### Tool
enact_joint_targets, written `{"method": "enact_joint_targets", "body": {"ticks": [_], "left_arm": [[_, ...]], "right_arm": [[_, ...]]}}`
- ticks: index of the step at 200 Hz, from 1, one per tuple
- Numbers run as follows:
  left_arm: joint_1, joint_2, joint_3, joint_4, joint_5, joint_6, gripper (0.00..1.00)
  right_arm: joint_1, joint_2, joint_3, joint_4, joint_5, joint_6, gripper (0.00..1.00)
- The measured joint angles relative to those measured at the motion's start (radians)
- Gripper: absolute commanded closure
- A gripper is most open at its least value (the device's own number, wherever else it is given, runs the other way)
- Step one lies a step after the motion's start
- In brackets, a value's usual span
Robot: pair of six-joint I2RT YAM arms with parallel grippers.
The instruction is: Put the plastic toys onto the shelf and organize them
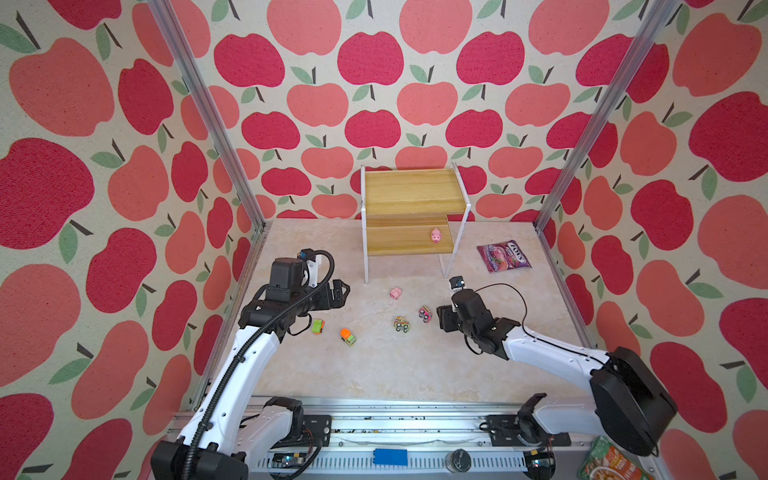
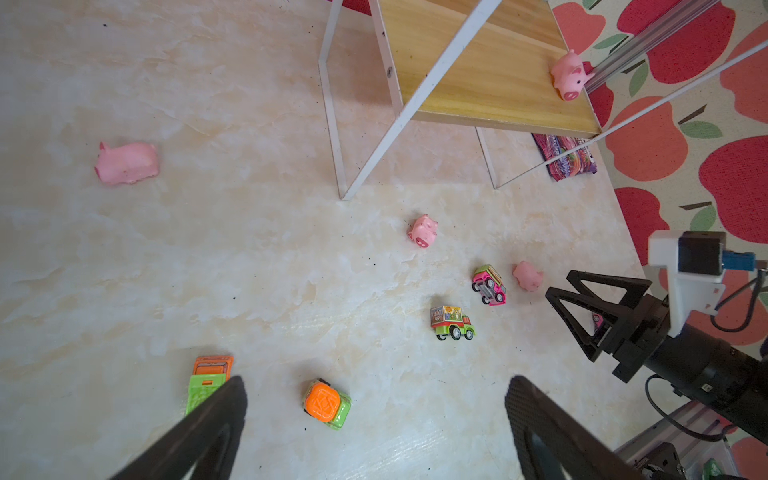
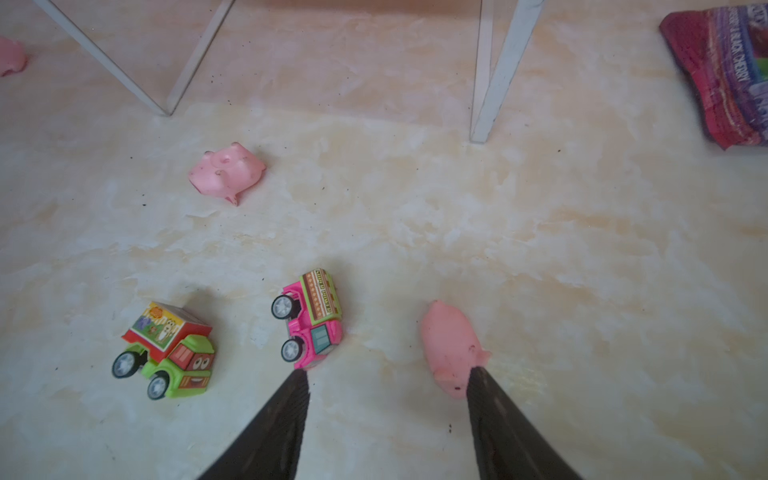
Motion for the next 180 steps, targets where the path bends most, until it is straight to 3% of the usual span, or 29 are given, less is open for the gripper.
{"method": "enact_joint_targets", "body": {"ticks": [70,123,180], "left_arm": [[-0.037,-0.015,0.0,0.001,0.001,0.015,0.01],[-0.039,-0.018,0.0,0.001,0.001,0.016,0.01],[-0.04,-0.018,0.0,0.001,0.001,0.021,0.01]], "right_arm": [[-0.121,-0.053,-0.157,0.243,-0.142,-0.171,0.36],[-0.177,0.052,-0.193,0.377,-0.258,-0.196,0.36],[-0.18,0.16,-0.23,0.512,-0.248,-0.161,0.37]]}}
